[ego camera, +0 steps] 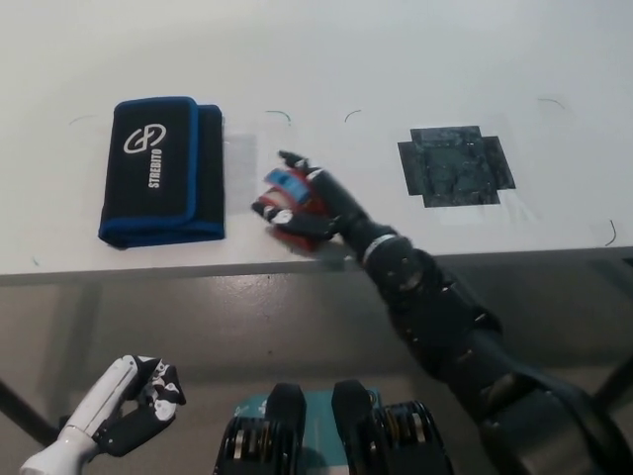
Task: Use the right hand to move the tape on the right hand side to the notebook on the left hand side
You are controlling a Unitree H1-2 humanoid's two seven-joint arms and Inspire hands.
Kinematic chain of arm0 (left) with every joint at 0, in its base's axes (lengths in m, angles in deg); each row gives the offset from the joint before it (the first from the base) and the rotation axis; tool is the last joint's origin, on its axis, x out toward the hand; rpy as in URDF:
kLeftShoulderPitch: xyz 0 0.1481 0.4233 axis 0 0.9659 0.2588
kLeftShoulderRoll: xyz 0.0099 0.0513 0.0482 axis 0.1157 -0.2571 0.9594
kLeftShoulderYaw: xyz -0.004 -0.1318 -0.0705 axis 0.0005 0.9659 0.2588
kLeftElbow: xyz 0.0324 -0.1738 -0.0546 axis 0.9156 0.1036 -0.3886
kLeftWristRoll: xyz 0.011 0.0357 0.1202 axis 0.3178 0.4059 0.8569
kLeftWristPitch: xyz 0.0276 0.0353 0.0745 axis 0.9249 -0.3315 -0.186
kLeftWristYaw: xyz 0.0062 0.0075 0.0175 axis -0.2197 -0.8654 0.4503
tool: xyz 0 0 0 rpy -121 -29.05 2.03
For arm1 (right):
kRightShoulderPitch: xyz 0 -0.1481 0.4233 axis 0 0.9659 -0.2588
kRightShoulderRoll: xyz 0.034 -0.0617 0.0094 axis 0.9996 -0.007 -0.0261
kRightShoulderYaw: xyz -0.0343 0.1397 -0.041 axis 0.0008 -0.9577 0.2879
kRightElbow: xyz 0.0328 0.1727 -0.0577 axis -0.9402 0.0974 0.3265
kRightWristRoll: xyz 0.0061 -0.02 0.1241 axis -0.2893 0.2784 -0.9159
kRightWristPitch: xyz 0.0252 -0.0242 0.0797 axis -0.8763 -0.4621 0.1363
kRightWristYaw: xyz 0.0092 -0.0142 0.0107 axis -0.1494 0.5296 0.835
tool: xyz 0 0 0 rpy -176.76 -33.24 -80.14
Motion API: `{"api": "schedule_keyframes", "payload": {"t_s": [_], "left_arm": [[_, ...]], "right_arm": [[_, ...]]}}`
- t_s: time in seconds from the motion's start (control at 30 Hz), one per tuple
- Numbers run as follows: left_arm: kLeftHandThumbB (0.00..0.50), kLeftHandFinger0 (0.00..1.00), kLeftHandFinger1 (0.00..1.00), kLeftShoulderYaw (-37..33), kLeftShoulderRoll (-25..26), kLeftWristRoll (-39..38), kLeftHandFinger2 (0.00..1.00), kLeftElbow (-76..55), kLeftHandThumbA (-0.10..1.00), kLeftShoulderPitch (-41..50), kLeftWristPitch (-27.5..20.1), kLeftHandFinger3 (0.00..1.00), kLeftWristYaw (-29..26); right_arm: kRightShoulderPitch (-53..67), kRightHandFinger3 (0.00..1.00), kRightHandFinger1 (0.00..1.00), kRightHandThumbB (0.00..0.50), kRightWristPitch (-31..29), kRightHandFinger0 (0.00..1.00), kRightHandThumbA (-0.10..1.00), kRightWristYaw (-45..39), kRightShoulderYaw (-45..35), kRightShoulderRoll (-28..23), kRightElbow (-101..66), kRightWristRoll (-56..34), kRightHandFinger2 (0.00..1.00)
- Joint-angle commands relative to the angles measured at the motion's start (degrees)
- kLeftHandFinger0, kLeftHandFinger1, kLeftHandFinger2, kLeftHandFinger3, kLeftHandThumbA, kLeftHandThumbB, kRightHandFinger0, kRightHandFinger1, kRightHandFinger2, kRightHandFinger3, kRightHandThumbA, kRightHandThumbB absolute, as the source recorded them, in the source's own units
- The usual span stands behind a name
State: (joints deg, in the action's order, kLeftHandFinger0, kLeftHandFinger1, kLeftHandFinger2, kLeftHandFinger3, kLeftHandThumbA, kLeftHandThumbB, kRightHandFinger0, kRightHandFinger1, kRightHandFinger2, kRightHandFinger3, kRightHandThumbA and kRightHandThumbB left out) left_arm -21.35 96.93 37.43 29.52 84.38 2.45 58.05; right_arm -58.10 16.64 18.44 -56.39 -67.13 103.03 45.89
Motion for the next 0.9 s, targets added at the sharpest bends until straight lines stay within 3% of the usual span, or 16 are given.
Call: {"api": "schedule_keyframes", "payload": {"t_s": [0.0, 0.63, 0.87], "left_arm": [[0.068, 0.22, 0.21, 0.5, 1.5, 0.3, 0.3, -2.3, -0.02, -1.0, 0.7, 0.44, 0.8], [0.059, 0.21, 0.2, 0.6, 1.3, 0.8, 0.28, -2.2, 0.08, -0.9, -0.3, 0.45, 0.7], [0.053, 0.2, 0.19, 0.8, 1.2, -0.1, 0.27, -2.1, 0.03, -0.8, -0.4, 0.44, 1.0]], "right_arm": [[-1.4, 1.0, 1.0, 0.427, -3.9, 1.0, 0.77, -2.9, 0.7, 2.3, -2.6, 0.4, 1.0], [-0.6, 1.0, 1.0, 0.426, -4.6, 1.0, 0.76, -4.3, 0.0, 2.0, -2.8, -0.3, 1.0], [-0.3, 1.0, 1.0, 0.439, -4.4, 1.0, 0.76, -6.1, -1.0, 0.3, -5.2, -1.2, 1.0]]}}
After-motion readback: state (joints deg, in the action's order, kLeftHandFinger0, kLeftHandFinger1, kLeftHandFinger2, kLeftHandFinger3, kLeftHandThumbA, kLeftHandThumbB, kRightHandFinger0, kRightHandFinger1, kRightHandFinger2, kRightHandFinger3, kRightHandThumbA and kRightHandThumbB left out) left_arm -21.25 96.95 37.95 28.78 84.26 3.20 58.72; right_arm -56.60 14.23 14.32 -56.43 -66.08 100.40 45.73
